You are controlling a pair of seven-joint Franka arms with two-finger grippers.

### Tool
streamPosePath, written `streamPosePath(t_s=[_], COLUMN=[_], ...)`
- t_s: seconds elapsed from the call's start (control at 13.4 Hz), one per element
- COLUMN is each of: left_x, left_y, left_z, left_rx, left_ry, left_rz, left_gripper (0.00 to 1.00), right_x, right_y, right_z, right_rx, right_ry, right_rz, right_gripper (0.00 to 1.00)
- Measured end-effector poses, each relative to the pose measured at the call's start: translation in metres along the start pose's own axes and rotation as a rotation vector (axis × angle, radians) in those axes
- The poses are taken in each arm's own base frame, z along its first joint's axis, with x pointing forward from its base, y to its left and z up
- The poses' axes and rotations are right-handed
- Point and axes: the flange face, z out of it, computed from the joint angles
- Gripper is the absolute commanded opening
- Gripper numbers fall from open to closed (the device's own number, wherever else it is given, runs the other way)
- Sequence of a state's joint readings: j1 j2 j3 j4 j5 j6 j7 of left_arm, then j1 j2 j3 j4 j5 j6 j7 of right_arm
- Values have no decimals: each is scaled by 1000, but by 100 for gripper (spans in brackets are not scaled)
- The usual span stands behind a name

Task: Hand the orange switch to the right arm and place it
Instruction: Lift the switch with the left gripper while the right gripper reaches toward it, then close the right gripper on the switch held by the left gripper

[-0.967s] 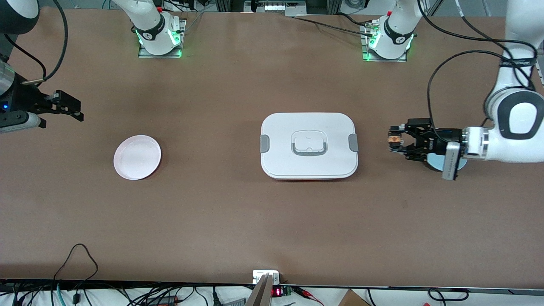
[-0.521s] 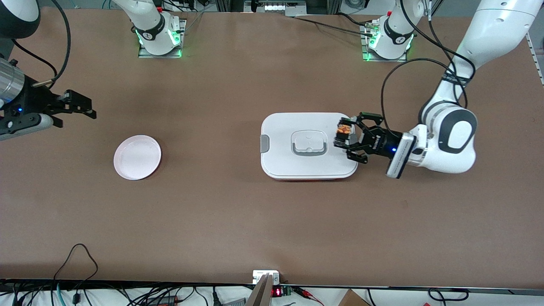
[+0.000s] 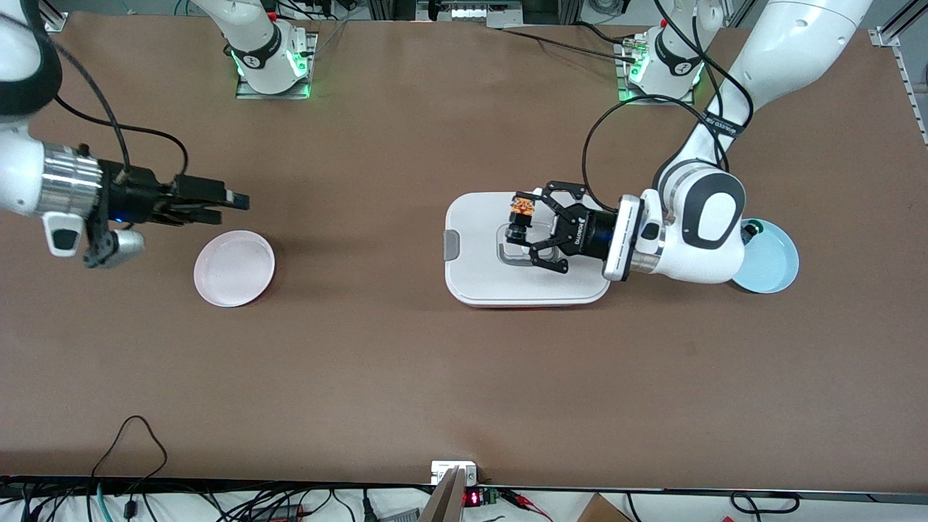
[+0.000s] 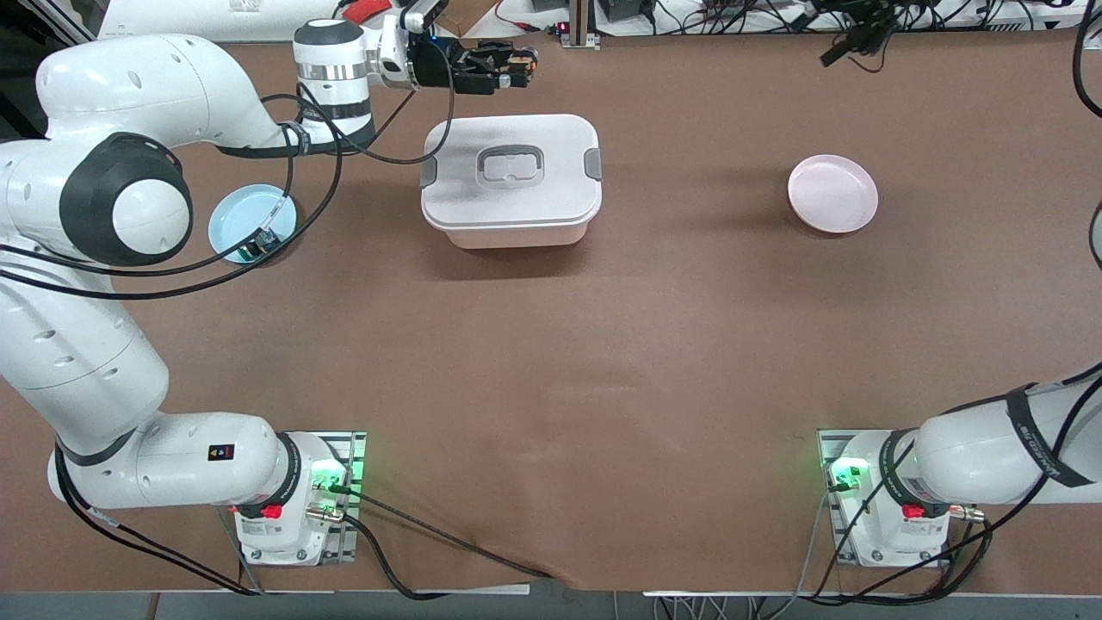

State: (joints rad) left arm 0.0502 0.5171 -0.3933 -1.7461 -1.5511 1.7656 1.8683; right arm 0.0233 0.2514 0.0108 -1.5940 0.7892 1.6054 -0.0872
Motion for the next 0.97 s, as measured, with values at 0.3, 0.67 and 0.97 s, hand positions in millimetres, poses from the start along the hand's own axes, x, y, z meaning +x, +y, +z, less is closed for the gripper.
streamPosePath(t_s=[0.3, 0.67, 0.97], left_x=[7, 7, 7], left_y=[8, 9, 9], left_z=[29, 43, 43], left_rx=[21, 42, 43], left_ry=[-44, -42, -41], left_rz=[26, 22, 22], left_gripper=[29, 29, 29], right_x=[19, 27, 16], right_y=[-19, -53, -77], right_z=[51, 122, 191], right_rx=[244, 433, 541], right_ry=[-59, -32, 13], right_rz=[63, 145, 246], right_gripper=[100, 100, 100])
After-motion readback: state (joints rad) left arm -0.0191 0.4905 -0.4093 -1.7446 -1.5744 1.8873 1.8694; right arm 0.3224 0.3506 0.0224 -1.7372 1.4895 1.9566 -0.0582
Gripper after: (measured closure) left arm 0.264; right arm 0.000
